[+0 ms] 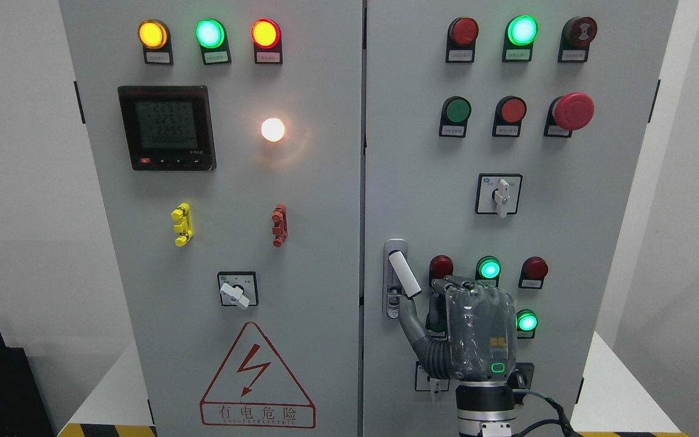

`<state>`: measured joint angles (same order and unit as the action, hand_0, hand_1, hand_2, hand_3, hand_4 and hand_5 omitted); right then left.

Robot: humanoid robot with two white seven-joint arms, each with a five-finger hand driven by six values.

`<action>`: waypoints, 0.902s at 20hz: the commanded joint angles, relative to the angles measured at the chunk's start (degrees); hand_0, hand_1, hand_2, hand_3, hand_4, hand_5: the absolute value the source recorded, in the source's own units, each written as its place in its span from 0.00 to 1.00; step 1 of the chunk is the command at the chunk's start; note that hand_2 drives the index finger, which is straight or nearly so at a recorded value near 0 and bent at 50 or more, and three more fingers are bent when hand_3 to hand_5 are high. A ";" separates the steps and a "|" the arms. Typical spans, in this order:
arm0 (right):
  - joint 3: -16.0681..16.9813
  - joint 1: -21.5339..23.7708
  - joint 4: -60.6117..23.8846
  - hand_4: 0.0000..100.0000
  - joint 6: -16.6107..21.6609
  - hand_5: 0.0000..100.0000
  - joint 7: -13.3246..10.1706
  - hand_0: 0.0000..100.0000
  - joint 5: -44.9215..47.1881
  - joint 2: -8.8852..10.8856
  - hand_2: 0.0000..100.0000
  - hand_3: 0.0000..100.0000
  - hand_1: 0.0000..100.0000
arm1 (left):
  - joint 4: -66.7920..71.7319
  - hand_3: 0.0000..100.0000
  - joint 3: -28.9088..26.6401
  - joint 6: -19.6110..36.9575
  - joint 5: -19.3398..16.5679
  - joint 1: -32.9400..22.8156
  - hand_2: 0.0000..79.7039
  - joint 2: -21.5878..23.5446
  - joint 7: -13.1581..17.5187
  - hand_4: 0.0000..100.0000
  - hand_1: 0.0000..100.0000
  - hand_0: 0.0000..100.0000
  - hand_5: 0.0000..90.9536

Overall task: Release door handle
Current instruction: 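Rotate the gripped handle from upright to sideways with the right hand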

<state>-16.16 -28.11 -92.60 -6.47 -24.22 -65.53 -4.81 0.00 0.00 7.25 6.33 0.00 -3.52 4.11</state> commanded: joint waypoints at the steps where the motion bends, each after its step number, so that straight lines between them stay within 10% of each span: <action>1: 1.04 -0.01 -0.04 1.00 0.06 1.00 -0.13 0.47 0.06 0.06 0.97 1.00 0.65 | -0.44 0.00 0.61 -0.05 0.00 1.76 0.00 0.00 -0.16 0.00 0.39 0.12 0.00; 18: 1.74 -0.54 -0.13 1.00 0.50 1.00 -0.04 0.49 0.14 0.15 0.97 1.00 0.63 | -0.53 0.00 0.61 -0.05 0.00 1.76 0.00 0.00 -0.16 0.00 0.39 0.12 0.00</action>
<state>-14.95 -28.51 -92.69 -6.04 -24.31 -65.41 -4.75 0.00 0.00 7.25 6.33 0.00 -3.52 3.99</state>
